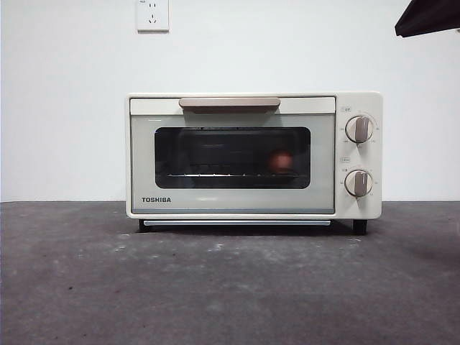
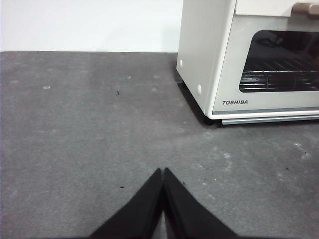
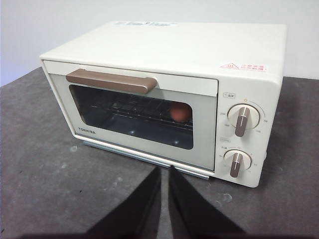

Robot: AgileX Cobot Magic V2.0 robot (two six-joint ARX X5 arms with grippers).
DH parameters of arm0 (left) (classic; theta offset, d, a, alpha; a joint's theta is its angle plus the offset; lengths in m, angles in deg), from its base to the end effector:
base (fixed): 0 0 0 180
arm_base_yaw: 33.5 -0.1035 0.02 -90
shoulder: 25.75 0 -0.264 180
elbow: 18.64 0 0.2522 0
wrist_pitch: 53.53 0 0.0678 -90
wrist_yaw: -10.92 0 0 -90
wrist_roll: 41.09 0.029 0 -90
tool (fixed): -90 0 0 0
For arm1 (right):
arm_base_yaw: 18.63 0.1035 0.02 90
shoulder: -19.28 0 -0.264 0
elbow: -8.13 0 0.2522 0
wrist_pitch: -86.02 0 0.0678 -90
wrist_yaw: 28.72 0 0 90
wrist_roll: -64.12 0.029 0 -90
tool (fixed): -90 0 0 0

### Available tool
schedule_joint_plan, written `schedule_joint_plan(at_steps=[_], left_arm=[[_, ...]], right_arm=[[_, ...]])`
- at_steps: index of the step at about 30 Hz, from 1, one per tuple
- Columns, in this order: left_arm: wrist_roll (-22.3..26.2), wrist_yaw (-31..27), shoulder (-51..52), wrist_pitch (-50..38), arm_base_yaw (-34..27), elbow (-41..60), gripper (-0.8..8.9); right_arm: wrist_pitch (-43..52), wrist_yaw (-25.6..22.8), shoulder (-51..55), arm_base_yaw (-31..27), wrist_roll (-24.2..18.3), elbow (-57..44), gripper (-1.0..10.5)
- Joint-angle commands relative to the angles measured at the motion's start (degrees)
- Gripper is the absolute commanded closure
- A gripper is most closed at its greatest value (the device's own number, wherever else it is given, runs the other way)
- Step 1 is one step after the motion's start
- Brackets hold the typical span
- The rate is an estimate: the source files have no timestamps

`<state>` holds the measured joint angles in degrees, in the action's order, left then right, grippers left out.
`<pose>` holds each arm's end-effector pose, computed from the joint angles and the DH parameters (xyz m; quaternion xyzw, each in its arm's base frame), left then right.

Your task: Eggoven

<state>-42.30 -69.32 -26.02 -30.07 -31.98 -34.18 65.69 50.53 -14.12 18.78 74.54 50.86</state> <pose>0.0945 -0.0074 0.1574 -0.0156 0.0723 -0.0973 0.9925 0.1169 0.0826 0.2713 0.0490 0.1080 0.2206 0.9681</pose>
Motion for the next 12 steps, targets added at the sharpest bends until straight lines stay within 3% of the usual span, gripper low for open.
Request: schedule_joint_plan(at_steps=[1,12], left_arm=[[-0.6,0.0,0.1,-0.3,-0.1,1.6,8.06],[-0.6,0.0,0.1,-0.5,-0.1,1.6,8.06]], right_arm=[[0.6,-0.3,-0.2,0.3,-0.5,0.3,9.4],[0.6,-0.3,-0.2,0.3,-0.5,0.3,9.4]])
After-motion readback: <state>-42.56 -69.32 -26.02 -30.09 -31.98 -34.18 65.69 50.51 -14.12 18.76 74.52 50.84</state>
